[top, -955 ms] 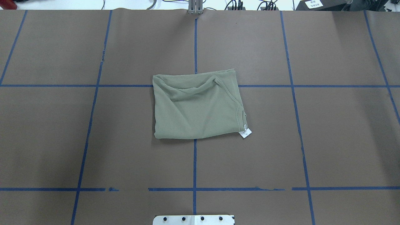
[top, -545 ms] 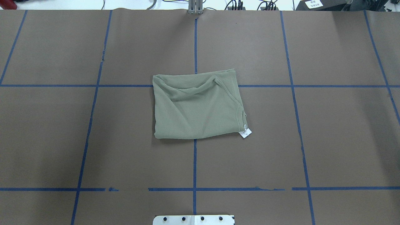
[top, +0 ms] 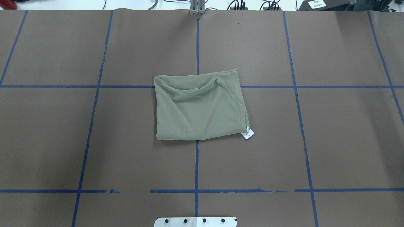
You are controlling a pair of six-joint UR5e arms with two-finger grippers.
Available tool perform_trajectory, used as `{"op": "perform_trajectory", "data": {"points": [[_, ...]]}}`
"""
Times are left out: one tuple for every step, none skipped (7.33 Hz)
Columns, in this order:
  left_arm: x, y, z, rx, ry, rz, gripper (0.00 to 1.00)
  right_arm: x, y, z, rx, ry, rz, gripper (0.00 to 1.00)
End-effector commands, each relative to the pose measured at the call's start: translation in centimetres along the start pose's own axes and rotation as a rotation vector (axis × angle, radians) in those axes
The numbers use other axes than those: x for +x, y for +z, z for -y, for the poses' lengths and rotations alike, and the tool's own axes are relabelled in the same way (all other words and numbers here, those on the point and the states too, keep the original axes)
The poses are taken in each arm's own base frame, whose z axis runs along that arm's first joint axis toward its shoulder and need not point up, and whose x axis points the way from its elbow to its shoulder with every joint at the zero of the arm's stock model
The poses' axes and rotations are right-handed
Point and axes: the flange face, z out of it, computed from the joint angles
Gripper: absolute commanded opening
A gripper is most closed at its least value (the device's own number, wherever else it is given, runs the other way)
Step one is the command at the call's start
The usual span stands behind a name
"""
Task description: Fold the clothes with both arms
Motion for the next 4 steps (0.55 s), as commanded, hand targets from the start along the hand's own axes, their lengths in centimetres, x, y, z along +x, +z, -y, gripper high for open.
{"op": "perform_trajectory", "data": {"points": [[0.04, -0.10, 0.03, 0.002, 0.001, 0.001, 1.00, -0.08, 0.01, 0.07, 0.000, -0.001, -0.001, 1.00], [-0.01, -0.05, 0.03, 0.001, 0.000, 0.001, 1.00, 0.07, 0.11, 0.04, -0.003, 0.015, -0.005, 1.00], [0.09, -0.05, 0.04, 0.001, 0.002, 0.000, 1.00, 0.04, 0.05, 0.07, 0.000, 0.062, -0.008, 1.00], [0.14, -0.11, 0.05, 0.002, 0.003, 0.000, 1.00, 0.04, 0.05, 0.07, 0.000, 0.076, -0.008, 1.00]]}}
